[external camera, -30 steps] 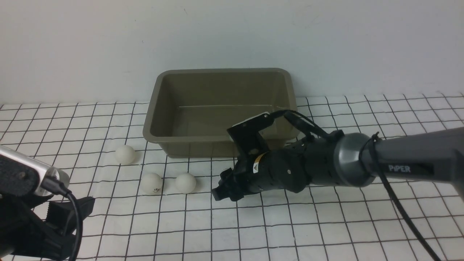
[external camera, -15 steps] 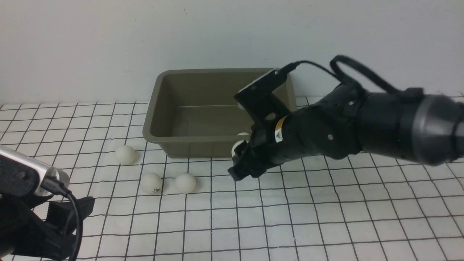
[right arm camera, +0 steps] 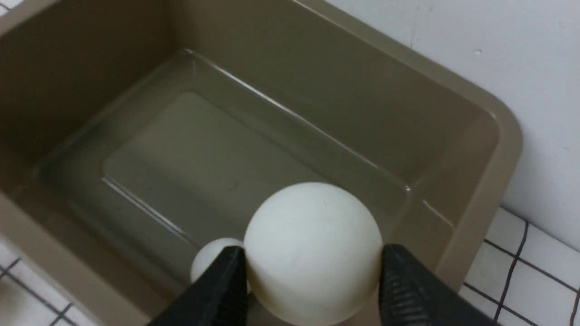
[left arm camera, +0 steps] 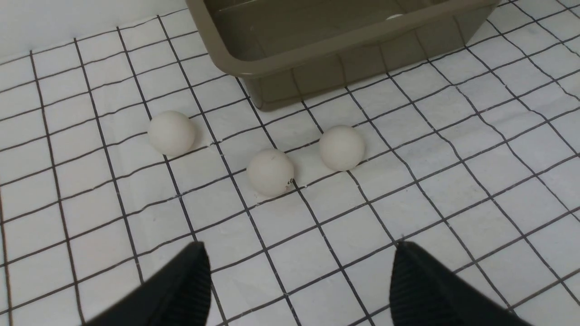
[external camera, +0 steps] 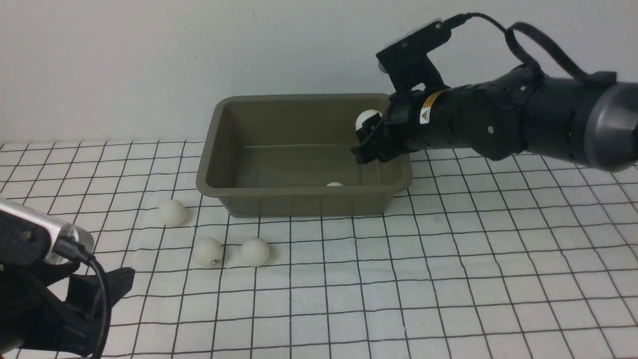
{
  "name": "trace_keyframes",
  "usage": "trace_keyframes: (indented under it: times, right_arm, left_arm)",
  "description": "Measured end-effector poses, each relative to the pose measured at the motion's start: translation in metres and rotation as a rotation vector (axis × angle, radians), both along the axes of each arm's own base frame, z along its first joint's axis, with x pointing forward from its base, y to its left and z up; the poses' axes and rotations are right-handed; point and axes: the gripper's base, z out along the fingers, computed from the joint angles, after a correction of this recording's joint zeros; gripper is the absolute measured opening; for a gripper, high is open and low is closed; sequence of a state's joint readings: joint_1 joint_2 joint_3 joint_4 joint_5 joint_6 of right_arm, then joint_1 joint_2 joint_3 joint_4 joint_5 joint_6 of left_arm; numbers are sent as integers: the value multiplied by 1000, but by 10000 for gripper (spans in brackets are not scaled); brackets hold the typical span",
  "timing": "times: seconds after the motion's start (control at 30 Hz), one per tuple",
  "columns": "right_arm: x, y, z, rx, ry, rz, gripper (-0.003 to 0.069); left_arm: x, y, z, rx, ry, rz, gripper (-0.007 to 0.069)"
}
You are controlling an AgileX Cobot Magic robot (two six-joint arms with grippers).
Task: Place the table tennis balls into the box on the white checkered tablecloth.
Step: 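Release the ping pong ball into the bin and lift the gripper away, then reach for and grasp a ping pong ball on the table beside the basket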
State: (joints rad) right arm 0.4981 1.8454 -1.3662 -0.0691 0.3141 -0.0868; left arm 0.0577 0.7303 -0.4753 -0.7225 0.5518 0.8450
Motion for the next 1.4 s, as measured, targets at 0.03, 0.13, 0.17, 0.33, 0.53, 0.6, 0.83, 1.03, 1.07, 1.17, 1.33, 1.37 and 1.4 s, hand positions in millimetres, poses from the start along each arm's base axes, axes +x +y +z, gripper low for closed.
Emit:
trace_keyframes:
  times: [0.03,0.13,0.17,0.33,0.53,0.6,0.83,1.03,1.07,1.17,1.33,1.37,1.4]
  right_arm:
    - [2,0,0,0,-5,-2,341]
    - [14,-3,-7,-1,7,-23,341]
    - [16,-3,-7,2,10,-28,341]
    - [21,-1,-3,13,-1,-33,399]
    - [22,-1,-2,-7,-14,-24,482]
    - [19,-5,9,-79,-54,2,481]
    - [-22,-40,97,-255,-194,-26,440]
    - [-85,-82,178,-214,-299,-146,432]
    - [-93,-87,185,-200,-303,-157,432]
    - [-122,-101,198,-151,-228,-190,432]
    - [-146,-103,185,-150,19,-127,432]
    - [-149,-101,182,-148,59,-106,432]
    - [-150,-99,180,-139,79,-88,432]
  left_arm:
    - [0,0,0,0,0,0,478]
    - [0,0,0,-1,0,-1,478]
    - [0,0,0,-3,0,-1,478]
    - [0,0,0,-3,0,-1,478]
    - [0,-2,1,-28,3,-2,478]
    - [-1,-4,0,-30,22,-40,478]
    - [4,-10,8,-32,-3,-132,478]
    - [17,-13,23,-91,-43,-143,478]
    - [21,-13,22,-97,-29,-144,478]
    - [32,-14,22,-113,12,-159,478]
    - [64,-18,27,-150,106,-226,478]
    - [73,-18,29,-156,124,-237,478]
    - [82,-18,29,-167,150,-240,478]
